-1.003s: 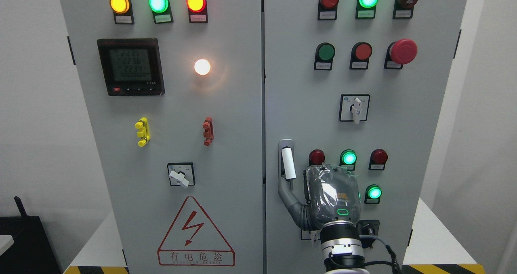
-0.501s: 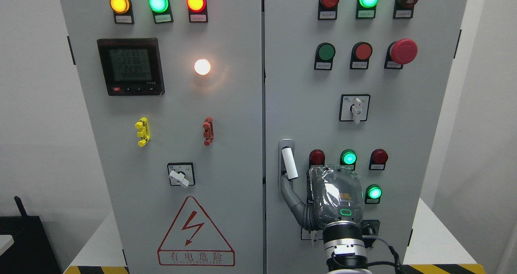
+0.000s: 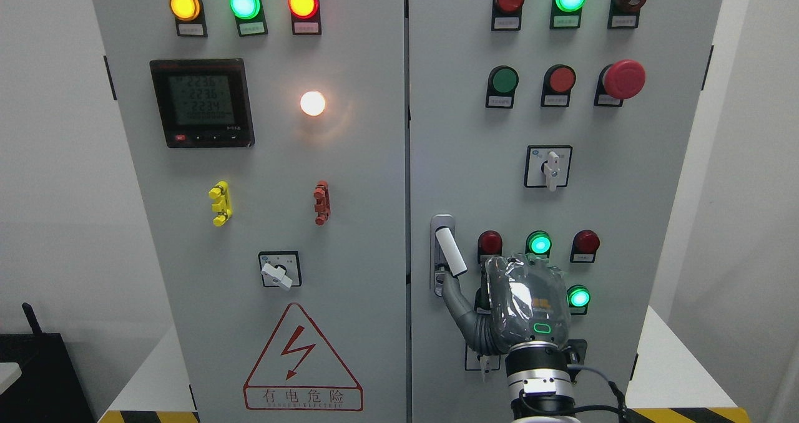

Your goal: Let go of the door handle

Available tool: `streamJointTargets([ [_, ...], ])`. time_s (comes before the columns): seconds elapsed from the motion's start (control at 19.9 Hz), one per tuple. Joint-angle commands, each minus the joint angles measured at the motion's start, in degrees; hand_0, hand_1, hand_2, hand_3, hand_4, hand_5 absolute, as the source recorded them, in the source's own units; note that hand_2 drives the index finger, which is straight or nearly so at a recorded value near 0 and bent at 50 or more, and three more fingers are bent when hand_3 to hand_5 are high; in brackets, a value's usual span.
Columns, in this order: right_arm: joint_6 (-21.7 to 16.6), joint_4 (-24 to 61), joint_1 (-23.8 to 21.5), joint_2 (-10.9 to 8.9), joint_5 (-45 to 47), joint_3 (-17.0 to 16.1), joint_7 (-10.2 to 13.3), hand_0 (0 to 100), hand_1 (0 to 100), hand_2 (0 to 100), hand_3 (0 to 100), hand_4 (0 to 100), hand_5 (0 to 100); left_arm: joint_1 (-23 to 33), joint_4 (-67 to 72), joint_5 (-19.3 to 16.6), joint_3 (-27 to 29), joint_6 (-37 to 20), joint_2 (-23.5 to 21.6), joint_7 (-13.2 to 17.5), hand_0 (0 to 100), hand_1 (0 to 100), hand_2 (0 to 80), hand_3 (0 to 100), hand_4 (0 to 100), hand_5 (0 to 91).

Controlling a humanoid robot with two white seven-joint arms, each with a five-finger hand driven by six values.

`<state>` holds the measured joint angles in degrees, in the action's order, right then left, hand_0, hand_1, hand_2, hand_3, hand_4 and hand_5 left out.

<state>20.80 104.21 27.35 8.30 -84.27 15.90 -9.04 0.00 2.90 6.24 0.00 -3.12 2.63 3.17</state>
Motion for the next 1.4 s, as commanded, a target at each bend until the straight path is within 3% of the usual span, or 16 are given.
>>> streamJointTargets([
  [0.0,-0.06,0.99,-0.20,-0.30,0.07,-1.05,-0.10,49,15,100,100,98,98,-1.49,0.00,0.00,0.97,0.05,0.01,-0.01,12,39,0.0,0,0,0.0],
  [0.9,-0.06,1.08,0.42,-0.30,0.16,-1.58,-0.19,49,15,100,100,99,97,-1.49,0.00,0.00,0.97,0.05,0.01,-0.01,12,39,0.0,0,0,0.0],
  [1.35,-0.15,0.99,0.86,-0.39,0.16,-2.11,-0.10,50,15,100,100,94,98,-1.49,0.00,0.00,0.97,0.05,0.01,-0.01,12,39,0.0,0,0,0.0],
])
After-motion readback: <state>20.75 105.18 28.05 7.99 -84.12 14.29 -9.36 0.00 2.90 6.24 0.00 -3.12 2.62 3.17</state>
